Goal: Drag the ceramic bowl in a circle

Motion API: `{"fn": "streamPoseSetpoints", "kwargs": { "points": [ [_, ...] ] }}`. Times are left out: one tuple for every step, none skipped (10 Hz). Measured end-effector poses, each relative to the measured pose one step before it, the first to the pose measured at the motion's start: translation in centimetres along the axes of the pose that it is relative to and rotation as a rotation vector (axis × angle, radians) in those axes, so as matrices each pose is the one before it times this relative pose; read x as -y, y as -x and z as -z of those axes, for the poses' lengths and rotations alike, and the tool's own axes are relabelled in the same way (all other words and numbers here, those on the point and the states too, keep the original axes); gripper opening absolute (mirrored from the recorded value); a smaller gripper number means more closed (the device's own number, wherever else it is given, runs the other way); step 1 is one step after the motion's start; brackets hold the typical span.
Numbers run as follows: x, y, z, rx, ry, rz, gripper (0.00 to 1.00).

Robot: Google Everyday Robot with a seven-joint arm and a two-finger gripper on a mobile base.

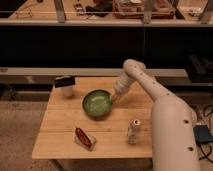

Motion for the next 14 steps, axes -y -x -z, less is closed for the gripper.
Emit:
{"fn": "streamPoseSetpoints", "kwargs": {
  "points": [
    [-1.788, -0.289, 0.491, -0.00563, 0.02865, -0.03053, 0.0],
    [-1.308, -0.039, 0.373, -0.00298, 0.01804, -0.02285, 0.0],
    [-1.556, 0.03, 0.601, -0.0062, 0.01749, -0.02847, 0.0],
    [-1.731, 0.078, 0.833, -0.01055, 0.01972, -0.02741, 0.0],
    [-1.84, 0.114, 1.244, -0.01703, 0.02596, -0.02081, 0.0],
    [-1.802, 0.304, 1.151, -0.01253, 0.03647, -0.00655, 0.0],
    [-1.228, 0.524, 0.847, -0.0018, 0.04177, 0.02496, 0.0],
    [-0.692, 1.536, 0.279, 0.03152, 0.04514, 0.06851, 0.0],
    [0.224, 1.216, -0.165, 0.03183, 0.01732, 0.05572, 0.0],
    [0.522, 0.973, -0.227, 0.02728, 0.01002, 0.05262, 0.0],
    [1.61, 1.088, -0.563, 0.03892, 0.00545, 0.0836, 0.0],
    [1.421, 0.306, -0.349, 0.01983, 0.00024, 0.0539, 0.0],
    [2.053, -0.151, -0.424, 0.01639, -0.00532, 0.05993, 0.0],
    [2.38, -0.627, -0.402, 0.0099, -0.00979, 0.05694, 0.0]
  ]
}}
